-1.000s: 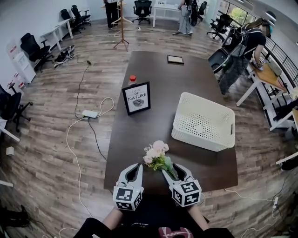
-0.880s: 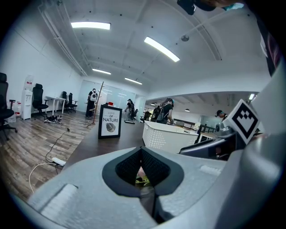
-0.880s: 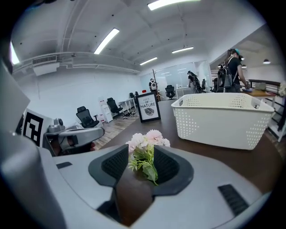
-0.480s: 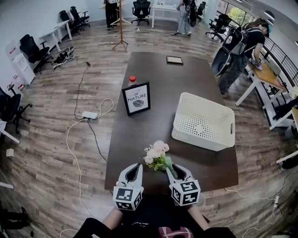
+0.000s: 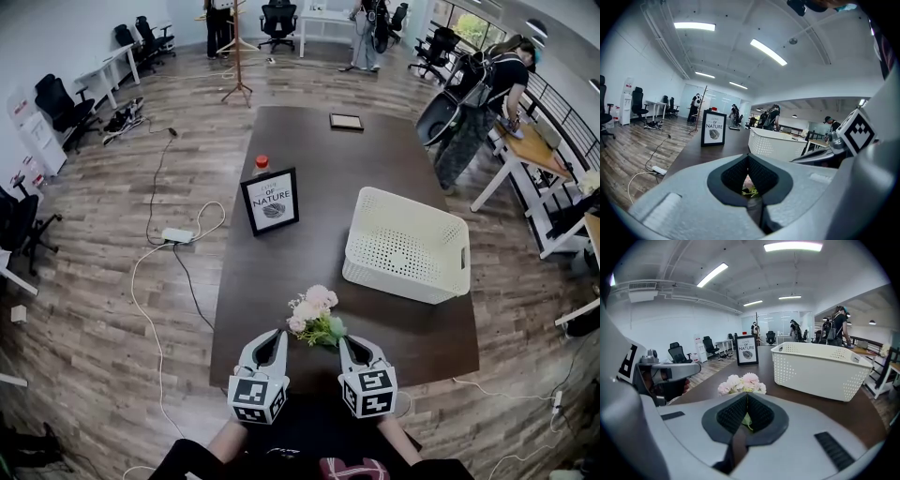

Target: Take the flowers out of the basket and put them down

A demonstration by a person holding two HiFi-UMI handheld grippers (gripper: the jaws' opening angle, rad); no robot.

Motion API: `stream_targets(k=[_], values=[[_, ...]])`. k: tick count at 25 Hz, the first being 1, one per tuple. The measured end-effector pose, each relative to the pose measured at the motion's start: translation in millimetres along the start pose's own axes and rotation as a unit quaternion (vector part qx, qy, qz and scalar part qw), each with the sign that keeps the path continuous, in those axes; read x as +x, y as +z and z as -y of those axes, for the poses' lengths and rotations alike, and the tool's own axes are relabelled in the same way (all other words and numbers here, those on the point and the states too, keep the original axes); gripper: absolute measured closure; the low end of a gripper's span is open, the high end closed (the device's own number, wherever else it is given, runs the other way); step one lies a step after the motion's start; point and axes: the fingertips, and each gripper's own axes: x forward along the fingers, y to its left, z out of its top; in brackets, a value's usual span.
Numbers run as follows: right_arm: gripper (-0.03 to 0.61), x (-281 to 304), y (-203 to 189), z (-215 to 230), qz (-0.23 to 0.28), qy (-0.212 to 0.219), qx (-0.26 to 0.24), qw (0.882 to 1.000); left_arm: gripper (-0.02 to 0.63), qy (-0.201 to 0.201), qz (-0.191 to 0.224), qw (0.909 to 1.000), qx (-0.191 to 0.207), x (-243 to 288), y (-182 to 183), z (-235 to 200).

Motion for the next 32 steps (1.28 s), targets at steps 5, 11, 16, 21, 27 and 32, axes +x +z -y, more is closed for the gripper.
stream_targets(k=[5,11,16,21,27,32], values=[[0.570,-0.8,-0.2,1.4,0.004,-0.001,0.006,1.000,0.604,-0.001,0.001,1.0000,0.001,1.5,1.5,0.6],[0.571,0.3,-0.3,4.5,0.014,-0.002,0.018,1.000,0.604,0.002,0.004,1.0000,0.000,3.1,1.0,-2.4],[0.571,2.1,-0.7,7.4,0.013,-0.005,0.027,1.000,0.604,0.003,0.005,1.0000,0.003,3.9,3.5,-3.5],[0.572,3.7,0.3,8.8,0.014,-0.008,0.023,1.000,0.604,0.006,0.005,1.0000,0.003,5.1,4.6,-5.5],[0.572,6.3,-0.3,7.5,0.016,0.001,0.019,1.000,0.604,0.007,0.005,1.0000,0.003,7.4,2.9,-5.0],[0.572,8.2,0.7,7.1,0.015,0.003,0.017,1.000,0.605,0.008,0.005,1.0000,0.003,8.1,3.3,-6.6]])
